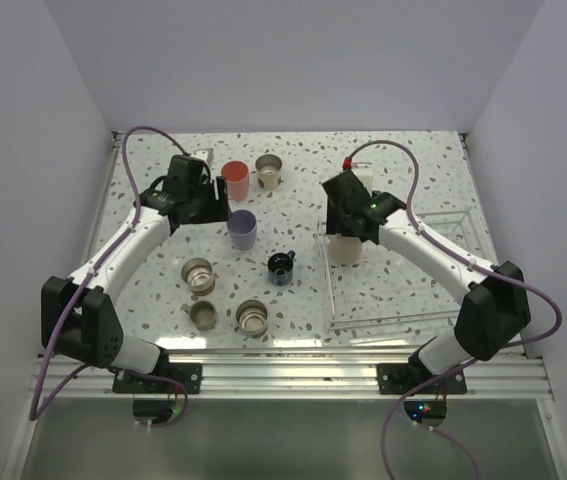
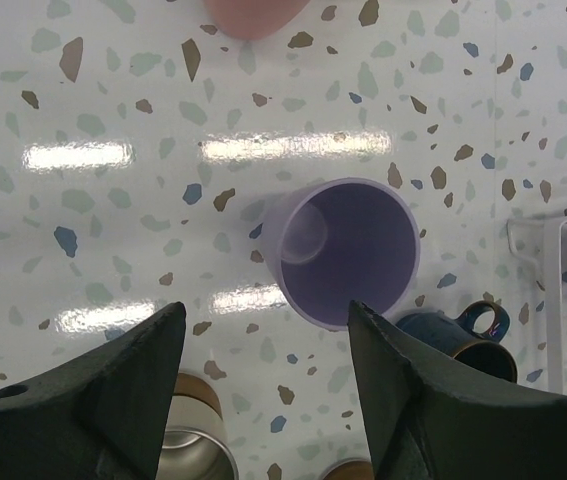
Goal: Load the cups into the dish rack
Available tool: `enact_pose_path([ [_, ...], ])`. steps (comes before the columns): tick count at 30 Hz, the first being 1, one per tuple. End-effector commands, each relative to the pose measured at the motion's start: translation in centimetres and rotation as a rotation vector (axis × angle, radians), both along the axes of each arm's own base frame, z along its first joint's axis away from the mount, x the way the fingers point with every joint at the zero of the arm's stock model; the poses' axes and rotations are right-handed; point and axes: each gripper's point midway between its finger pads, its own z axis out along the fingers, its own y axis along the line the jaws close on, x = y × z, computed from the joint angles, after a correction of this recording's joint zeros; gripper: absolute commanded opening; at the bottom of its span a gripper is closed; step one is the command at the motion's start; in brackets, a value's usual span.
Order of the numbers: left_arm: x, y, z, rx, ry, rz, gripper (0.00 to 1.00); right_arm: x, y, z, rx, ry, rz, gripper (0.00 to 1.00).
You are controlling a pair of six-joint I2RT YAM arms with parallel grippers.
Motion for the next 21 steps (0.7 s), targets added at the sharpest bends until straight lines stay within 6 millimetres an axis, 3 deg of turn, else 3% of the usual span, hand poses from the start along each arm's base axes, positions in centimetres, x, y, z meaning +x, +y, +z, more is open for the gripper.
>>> enact_pose_path([
  [1, 0.9, -0.4, 0.6, -0.011, -0.041, -0.030, 0.69, 0.3, 1.0, 0.0, 0.007, -0.005, 0.013, 0.17],
  [2, 0.9, -0.5, 0.5, -0.012, -0.037, -0.034, 0.69, 0.3, 1.0, 0.1, 0.011, -0.006, 0.012, 0.39],
  [3, 0.9, -0.5, 0.4, -0.012, -0.034, -0.035, 0.69, 0.3, 1.0, 0.2, 0.011, -0.008, 0.013, 0.50],
  [5, 0.8, -0.6, 0.3, -0.014, -0.029, -0.041, 0.68, 0.3, 0.9, 0.7, 0.015, -0.021, 0.010, 0.68],
  [7, 0.7, -0.6, -0.1, -0.010, -0.021, -0.043, 0.67, 0.3, 0.8, 1.1, 0.012, -0.026, 0.006, 0.77],
  [16, 0.7, -0.6, -2.2, 0.005, 0.023, -0.052, 0.64, -0.1, 0.0, 5.0, 0.030, -0.090, -0.004, 0.99],
  [21, 1.0, -0.9, -3.8, 0.011, 0.053, -0.061, 0.60, -0.8, -1.3, 10.6, 0.075, -0.201, -0.022, 0.99],
])
